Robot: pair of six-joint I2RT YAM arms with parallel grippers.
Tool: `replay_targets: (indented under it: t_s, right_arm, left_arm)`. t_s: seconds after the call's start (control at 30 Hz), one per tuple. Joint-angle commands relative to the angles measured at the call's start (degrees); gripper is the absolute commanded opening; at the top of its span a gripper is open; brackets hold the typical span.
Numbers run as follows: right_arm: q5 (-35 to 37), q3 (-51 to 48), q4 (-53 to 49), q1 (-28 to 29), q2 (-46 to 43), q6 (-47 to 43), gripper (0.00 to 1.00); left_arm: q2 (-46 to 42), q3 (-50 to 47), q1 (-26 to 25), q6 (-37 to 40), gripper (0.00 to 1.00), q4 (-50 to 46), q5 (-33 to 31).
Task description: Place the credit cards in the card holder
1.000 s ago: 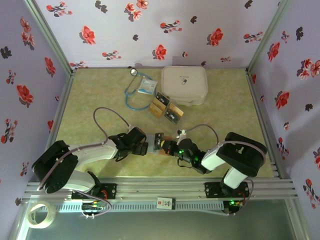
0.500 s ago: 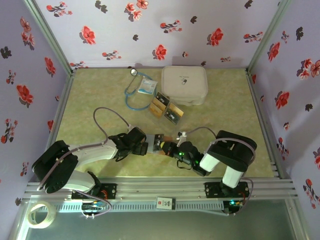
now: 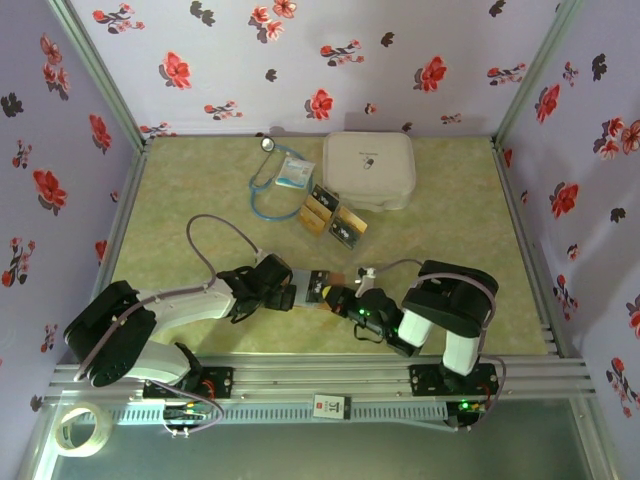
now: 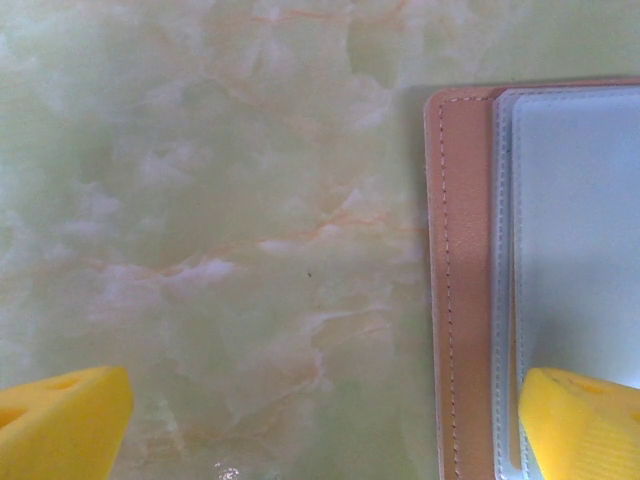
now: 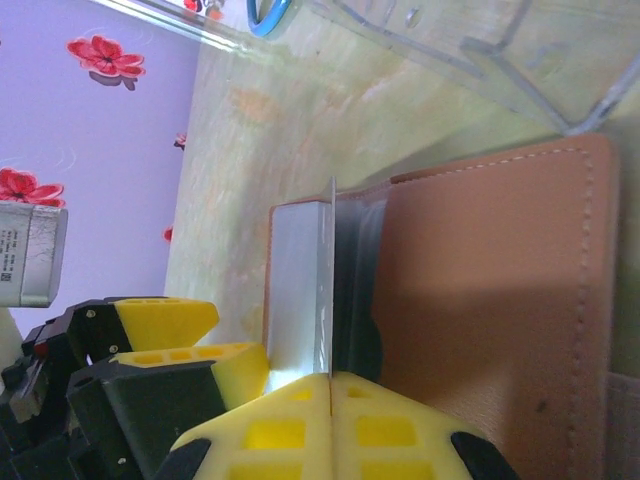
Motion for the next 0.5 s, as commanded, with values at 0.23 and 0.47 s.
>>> replay_targets:
  t_s: [0.23, 0.47]
  right_arm:
    - [4.48, -0.86, 0.91, 1.73, 1.55, 1.31, 0.0]
    - [4.48, -0.29, 0.91, 2.35, 2.47, 1.58, 0.0]
  left_arm:
    - [0.37, -1.46, 0.27, -0.28, 1.0, -2.54, -2.82]
    - [0.33, -1.54, 0.27, -0.2, 1.0, -2.55, -2.78]
